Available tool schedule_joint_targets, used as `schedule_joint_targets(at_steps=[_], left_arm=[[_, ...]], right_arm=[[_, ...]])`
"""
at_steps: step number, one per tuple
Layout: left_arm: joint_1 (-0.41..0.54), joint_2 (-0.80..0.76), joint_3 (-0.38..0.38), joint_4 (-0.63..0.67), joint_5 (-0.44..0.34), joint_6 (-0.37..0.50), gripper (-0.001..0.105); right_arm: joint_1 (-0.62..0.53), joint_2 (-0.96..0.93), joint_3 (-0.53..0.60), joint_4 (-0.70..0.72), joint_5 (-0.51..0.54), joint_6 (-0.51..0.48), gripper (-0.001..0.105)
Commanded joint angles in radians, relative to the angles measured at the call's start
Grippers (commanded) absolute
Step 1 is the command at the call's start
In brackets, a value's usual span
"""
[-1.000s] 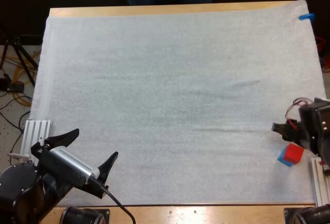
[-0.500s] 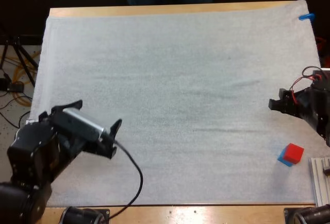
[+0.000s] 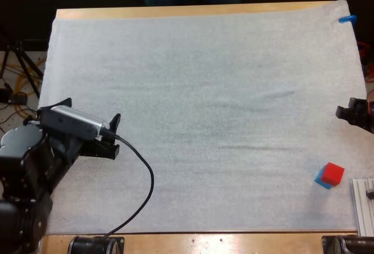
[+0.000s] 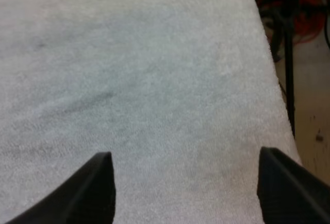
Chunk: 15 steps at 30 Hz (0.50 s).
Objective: Stack red cube on blue cube
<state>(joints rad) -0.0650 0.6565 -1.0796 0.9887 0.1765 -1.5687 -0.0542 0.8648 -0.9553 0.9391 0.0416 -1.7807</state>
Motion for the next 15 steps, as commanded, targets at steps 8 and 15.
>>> schedule_joint_targets(at_steps=[8, 15], left_arm=[[0.002, -0.132, -0.009, 0.023, -0.001, 0.004, 0.087], [0.002, -0.316, 0.001, 0.039, -0.010, 0.006, 0.087]], right_arm=[[-0.001, -0.199, -0.008, 0.061, 0.028, -0.058, 0.058], [-0.001, -0.429, -0.008, 0.086, 0.028, -0.060, 0.058]])
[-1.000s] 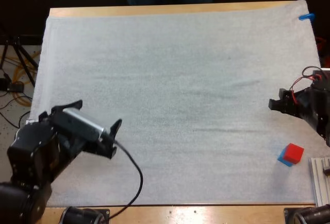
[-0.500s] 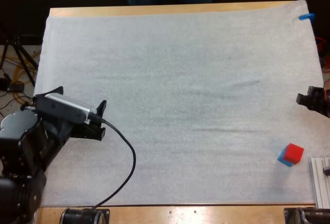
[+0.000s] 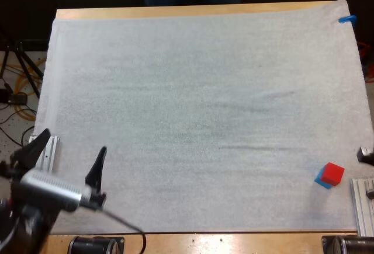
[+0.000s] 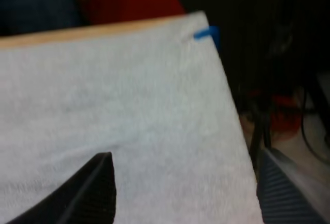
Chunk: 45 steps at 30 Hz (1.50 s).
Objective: Stack red cube on blue cube
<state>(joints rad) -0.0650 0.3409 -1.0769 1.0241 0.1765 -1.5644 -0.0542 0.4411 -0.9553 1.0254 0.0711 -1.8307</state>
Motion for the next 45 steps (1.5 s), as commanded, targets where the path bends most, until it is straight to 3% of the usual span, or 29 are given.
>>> schedule_joint_targets(at_steps=[1, 9, 20, 26, 31, 38, 45], left_arm=[[0.002, -0.036, 0.006, 0.004, -0.010, 0.002, 0.087], [0.002, -0.245, 0.067, 0.109, -0.009, -0.001, 0.087], [0.002, -0.416, 0.073, 0.289, -0.009, -0.001, 0.087], [0.002, -0.500, 0.071, 0.362, -0.009, -0.009, 0.087], [0.017, -0.499, 0.055, 0.517, -0.050, -0.012, 0.087], [0.017, -0.496, 0.098, 0.363, -0.053, -0.012, 0.087], [0.017, -0.496, 0.240, 0.117, -0.053, -0.012, 0.087]], right_arm=[[-0.001, -0.043, -0.008, 0.004, -0.004, -0.004, 0.058], [-0.001, -0.236, 0.003, 0.069, -0.005, 0.021, 0.058], [-0.001, -0.491, 0.102, 0.215, -0.002, 0.041, 0.058], [-0.001, -0.496, 0.108, 0.284, -0.012, 0.044, 0.058], [-0.001, -0.496, 0.121, 0.276, -0.031, 0.040, 0.058], [-0.001, -0.493, 0.184, 0.134, -0.088, 0.026, 0.058], [-0.001, -0.490, 0.268, 0.011, -0.188, -0.016, 0.058]])
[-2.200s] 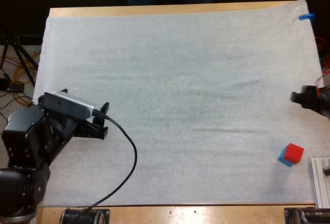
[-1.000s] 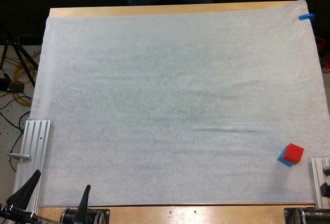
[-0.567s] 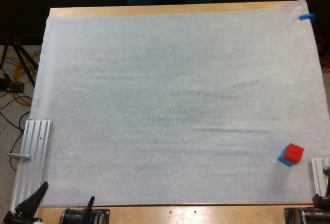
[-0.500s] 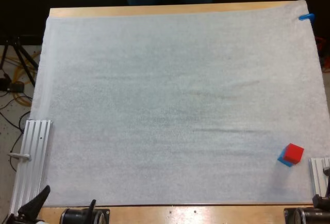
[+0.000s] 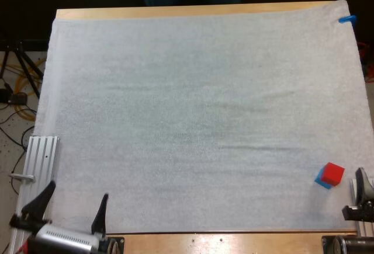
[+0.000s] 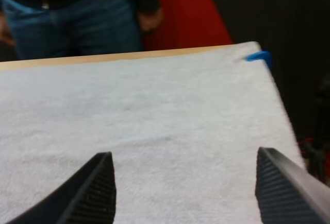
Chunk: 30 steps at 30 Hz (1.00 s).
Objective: Stack red cube on blue cube
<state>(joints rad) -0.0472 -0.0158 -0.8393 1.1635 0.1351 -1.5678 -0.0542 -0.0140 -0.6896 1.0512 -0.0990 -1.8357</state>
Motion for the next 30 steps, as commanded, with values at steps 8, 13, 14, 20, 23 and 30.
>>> schedule_joint_targets(at_steps=[8, 13, 14, 20, 23, 30], left_arm=[[-0.001, -0.138, 0.159, -0.101, -0.012, -0.039, 0.087], [-0.001, -0.137, 0.235, -0.101, -0.012, -0.076, 0.087], [-0.001, -0.137, 0.240, -0.101, -0.012, -0.081, 0.087], [-0.001, -0.135, 0.305, -0.108, -0.012, -0.087, 0.087], [-0.001, -0.135, 0.306, -0.111, -0.012, -0.087, 0.087], [-0.001, -0.135, 0.306, -0.111, -0.012, -0.087, 0.087]], right_arm=[[-0.001, -0.035, 0.061, -0.014, -0.018, -0.016, 0.058], [-0.001, -0.035, 0.071, 0.062, -0.018, -0.021, 0.058], [-0.001, -0.035, 0.071, 0.076, -0.018, -0.023, 0.058], [-0.001, -0.035, 0.094, 0.143, -0.018, -0.030, 0.058], [-0.001, -0.035, 0.100, 0.134, -0.010, -0.030, 0.058], [-0.001, -0.035, 0.102, 0.011, -0.010, -0.030, 0.058]])
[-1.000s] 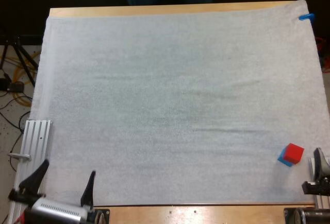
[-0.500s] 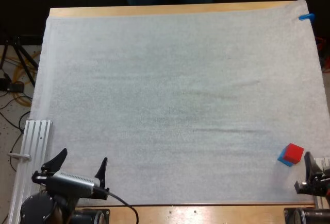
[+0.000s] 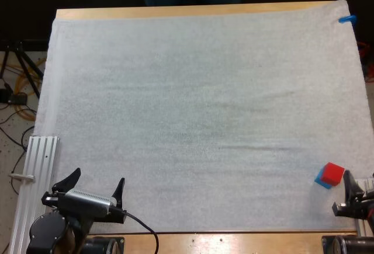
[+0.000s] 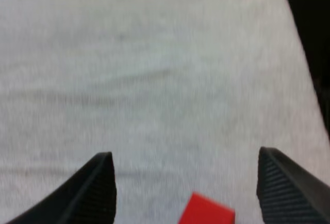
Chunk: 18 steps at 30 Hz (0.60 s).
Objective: Stack red cube on blue cube
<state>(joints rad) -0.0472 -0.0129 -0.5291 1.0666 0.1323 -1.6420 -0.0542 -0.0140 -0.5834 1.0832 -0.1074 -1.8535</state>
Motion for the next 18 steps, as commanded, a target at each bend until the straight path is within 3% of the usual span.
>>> schedule_joint_targets(at_steps=[1, 9, 18], left_arm=[[-0.001, -0.138, -0.005, -0.014, -0.009, -0.013, 0.087], [-0.001, -0.138, -0.005, -0.014, -0.009, -0.013, 0.087], [-0.001, -0.138, -0.005, -0.014, -0.009, -0.013, 0.087]], right_arm=[[-0.001, -0.035, -0.004, -0.034, -0.002, -0.012, 0.058], [-0.001, -0.035, 0.063, -0.064, -0.002, 0.021, 0.058], [-0.001, -0.035, 0.063, -0.063, -0.002, 0.026, 0.058]])
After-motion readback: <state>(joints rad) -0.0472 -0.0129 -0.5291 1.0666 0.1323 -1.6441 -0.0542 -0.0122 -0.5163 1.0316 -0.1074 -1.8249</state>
